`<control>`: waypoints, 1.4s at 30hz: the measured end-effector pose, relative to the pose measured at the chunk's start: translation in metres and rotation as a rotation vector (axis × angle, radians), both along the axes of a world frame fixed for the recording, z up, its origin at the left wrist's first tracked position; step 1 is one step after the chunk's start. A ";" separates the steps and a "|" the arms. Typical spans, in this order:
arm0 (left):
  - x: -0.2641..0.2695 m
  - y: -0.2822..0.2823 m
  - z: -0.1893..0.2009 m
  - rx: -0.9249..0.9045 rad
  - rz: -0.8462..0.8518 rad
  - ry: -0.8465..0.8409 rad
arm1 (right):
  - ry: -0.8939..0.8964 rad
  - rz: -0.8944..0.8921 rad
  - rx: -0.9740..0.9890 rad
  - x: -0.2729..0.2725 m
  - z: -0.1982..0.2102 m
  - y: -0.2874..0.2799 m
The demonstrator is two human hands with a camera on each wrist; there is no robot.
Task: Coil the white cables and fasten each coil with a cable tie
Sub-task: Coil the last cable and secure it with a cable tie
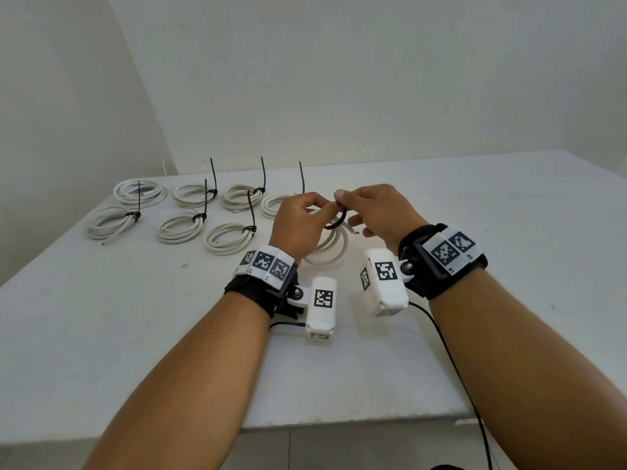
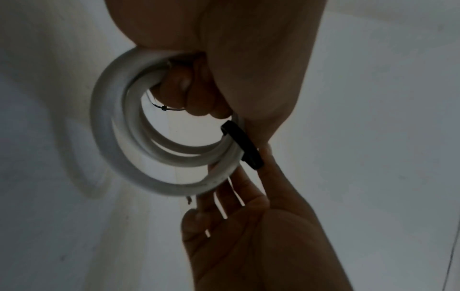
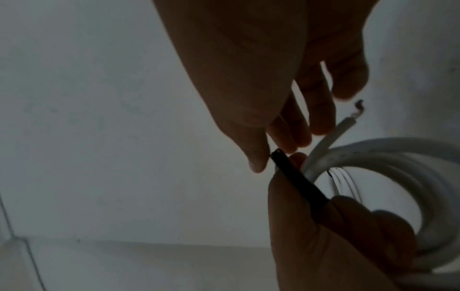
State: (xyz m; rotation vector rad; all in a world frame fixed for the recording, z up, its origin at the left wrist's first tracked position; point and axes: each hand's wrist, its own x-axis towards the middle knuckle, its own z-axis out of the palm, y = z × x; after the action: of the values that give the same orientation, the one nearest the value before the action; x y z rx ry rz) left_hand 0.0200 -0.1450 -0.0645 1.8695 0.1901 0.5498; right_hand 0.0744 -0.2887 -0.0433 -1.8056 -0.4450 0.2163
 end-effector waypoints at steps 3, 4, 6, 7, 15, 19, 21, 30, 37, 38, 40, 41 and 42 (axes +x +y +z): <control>-0.002 -0.002 0.000 -0.154 -0.090 0.017 | 0.095 0.037 0.035 0.004 0.000 -0.005; -0.002 -0.004 0.001 -0.183 -0.114 0.022 | 0.132 0.043 0.083 0.006 -0.002 -0.008; -0.002 -0.008 0.002 -0.214 -0.150 0.024 | 0.209 0.065 0.180 0.009 -0.003 -0.010; -0.002 -0.008 0.003 -0.225 -0.173 0.021 | 0.246 0.060 0.232 0.009 -0.003 -0.010; -0.002 -0.020 0.004 -0.360 -0.347 0.054 | 0.270 -0.224 0.356 0.018 0.002 -0.014; -0.005 -0.020 0.004 -0.427 -0.383 0.118 | 0.310 -0.218 0.413 0.015 0.001 -0.011; -0.008 -0.018 0.005 -0.457 -0.377 0.128 | 0.397 -0.131 0.451 0.012 -0.002 -0.012; -0.012 -0.018 0.007 -0.445 -0.423 0.076 | 0.347 0.033 0.303 0.008 -0.001 -0.016; -0.021 -0.021 0.012 -0.379 -0.499 0.137 | 0.365 0.040 0.231 0.014 -0.004 -0.016; -0.020 -0.023 0.011 -0.387 -0.496 0.148 | 0.391 0.030 0.246 0.017 -0.004 -0.018; -0.019 -0.024 0.011 -0.377 -0.489 0.141 | 0.423 0.009 0.268 0.019 -0.003 -0.020; -0.019 -0.025 0.012 -0.361 -0.492 0.127 | 0.431 0.006 0.274 0.018 -0.002 -0.020; -0.019 -0.025 0.012 -0.346 -0.490 0.114 | 0.432 0.002 0.276 0.018 -0.002 -0.019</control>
State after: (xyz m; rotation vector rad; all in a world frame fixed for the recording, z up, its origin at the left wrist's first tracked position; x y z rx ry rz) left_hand 0.0010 -0.1697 -0.0525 1.5331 -0.0957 0.0653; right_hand 0.0927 -0.3078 -0.0451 -1.4368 -0.1584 0.5092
